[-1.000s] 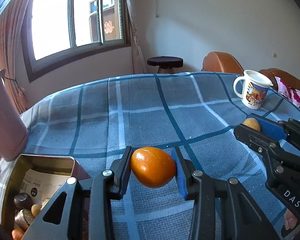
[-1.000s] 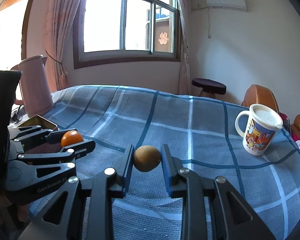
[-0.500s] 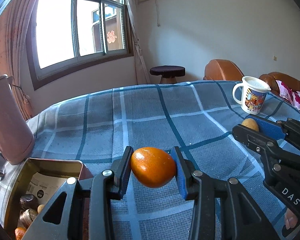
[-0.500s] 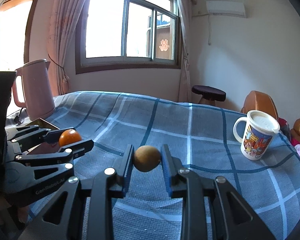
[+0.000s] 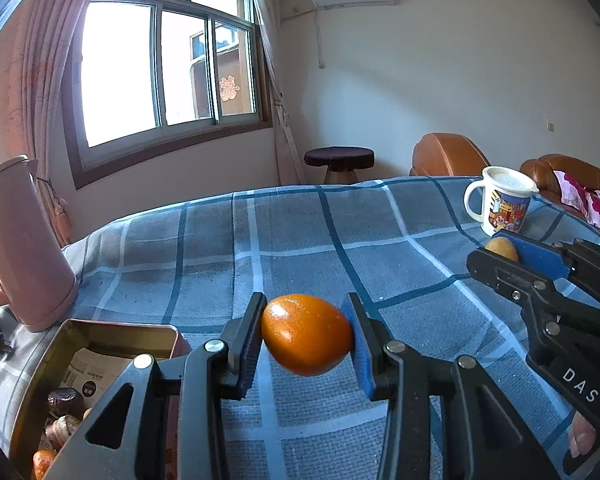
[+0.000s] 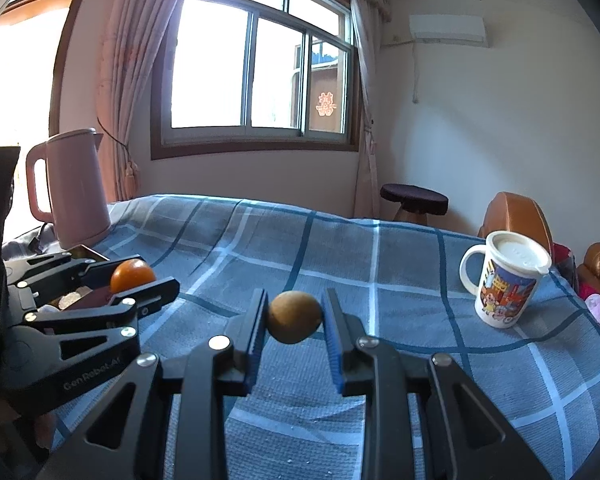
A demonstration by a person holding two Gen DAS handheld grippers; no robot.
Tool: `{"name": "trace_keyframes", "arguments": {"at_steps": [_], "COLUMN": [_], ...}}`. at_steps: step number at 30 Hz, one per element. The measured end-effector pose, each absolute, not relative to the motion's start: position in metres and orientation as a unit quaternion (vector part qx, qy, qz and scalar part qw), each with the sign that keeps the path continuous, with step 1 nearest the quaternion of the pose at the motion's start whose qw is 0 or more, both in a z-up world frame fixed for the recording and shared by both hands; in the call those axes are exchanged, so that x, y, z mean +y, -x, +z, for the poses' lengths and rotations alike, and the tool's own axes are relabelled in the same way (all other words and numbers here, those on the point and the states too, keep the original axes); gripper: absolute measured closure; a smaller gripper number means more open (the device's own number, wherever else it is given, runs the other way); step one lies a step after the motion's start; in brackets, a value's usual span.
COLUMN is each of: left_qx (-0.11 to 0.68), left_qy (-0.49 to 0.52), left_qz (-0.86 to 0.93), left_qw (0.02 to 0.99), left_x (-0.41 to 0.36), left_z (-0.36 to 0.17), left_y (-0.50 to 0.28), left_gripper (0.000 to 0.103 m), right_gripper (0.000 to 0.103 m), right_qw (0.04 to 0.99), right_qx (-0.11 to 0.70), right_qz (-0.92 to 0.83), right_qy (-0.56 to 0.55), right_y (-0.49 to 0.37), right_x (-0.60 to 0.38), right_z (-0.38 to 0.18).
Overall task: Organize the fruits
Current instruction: 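Lift and carry the large orange and small brown fruit with both tools to the tin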
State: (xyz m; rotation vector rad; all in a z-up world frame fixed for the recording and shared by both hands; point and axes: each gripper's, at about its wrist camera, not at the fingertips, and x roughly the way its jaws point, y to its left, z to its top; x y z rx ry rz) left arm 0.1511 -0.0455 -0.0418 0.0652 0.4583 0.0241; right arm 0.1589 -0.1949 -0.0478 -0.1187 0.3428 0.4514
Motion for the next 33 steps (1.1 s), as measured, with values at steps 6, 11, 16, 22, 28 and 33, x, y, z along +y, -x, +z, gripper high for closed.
{"name": "trace_keyframes", "arguments": {"at_steps": [6, 11, 16, 22, 28, 33], "left_qx": [0.218, 0.203, 0.187, 0.18, 0.178, 0.174], "left_qy": [-0.034, -0.038, -0.047, -0.044, -0.038, -0.031], "left_qz": [0.014, 0.018, 0.019, 0.022, 0.022, 0.022], "left_qw": [0.975, 0.978, 0.981, 0.982, 0.983, 0.984], "left_x": [-0.046, -0.048, -0.052, -0.051, -0.049, -0.047], "left_z": [-0.041, -0.039, -0.037, -0.035, -0.035, -0.035], "left_y": [-0.146, -0.138, -0.131, -0.128, -0.126, -0.122], "left_gripper": [0.062, 0.062, 0.062, 0.062, 0.062, 0.062], "right_gripper": [0.074, 0.074, 0.074, 0.074, 0.074, 0.074], "right_qw": [0.96, 0.961, 0.961, 0.962, 0.963, 0.965], "right_qx": [0.16, 0.154, 0.152, 0.143, 0.133, 0.122], "right_qz": [0.224, 0.224, 0.225, 0.224, 0.224, 0.224], "right_qy": [0.057, 0.057, 0.057, 0.058, 0.061, 0.066], "right_y": [-0.155, -0.152, -0.151, -0.146, -0.141, -0.133], "right_x": [-0.196, -0.196, -0.197, -0.196, -0.196, -0.195], "right_z": [-0.047, -0.046, -0.046, -0.045, -0.045, -0.043]}}
